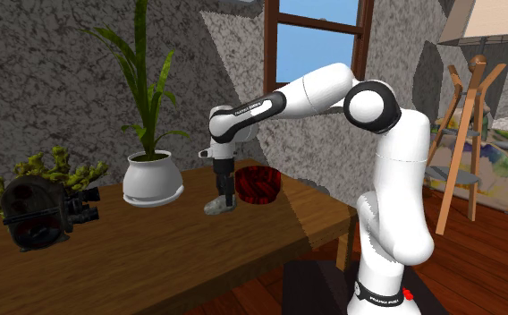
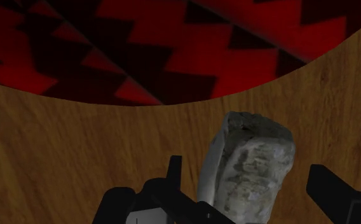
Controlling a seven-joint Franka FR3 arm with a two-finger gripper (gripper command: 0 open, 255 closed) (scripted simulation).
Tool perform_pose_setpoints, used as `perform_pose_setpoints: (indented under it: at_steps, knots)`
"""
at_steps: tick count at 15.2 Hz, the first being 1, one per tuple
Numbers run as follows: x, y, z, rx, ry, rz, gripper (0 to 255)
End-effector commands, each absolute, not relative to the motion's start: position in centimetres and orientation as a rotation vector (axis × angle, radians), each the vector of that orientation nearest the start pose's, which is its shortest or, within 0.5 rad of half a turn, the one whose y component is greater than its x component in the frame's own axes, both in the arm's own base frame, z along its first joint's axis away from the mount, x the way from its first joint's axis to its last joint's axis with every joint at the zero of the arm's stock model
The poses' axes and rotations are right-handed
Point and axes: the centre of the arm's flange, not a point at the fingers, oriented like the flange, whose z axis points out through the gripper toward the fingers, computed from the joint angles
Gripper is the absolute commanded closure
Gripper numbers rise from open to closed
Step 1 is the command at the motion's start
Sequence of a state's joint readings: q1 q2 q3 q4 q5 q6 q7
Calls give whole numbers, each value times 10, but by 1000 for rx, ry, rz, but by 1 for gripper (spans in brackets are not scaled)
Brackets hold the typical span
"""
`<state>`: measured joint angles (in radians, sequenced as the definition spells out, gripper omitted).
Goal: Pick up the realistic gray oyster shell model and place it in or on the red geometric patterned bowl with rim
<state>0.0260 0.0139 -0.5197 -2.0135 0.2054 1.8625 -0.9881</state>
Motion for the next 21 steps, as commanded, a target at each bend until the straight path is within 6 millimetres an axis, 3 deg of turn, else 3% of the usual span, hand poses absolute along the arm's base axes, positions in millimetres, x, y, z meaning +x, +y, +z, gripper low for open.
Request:
perform_pose_setpoints:
  at_steps: [1, 5, 6, 15, 21]
  knots:
    - [481, -240, 434, -2833, -602, -7, 0]
    - [481, -240, 434, -2833, -602, -7, 0]
    - [481, -240, 434, -2833, -602, -7, 255]
    - [481, -240, 434, -2833, -602, -7, 255]
    - [481, -240, 466, -2833, -602, -7, 255]
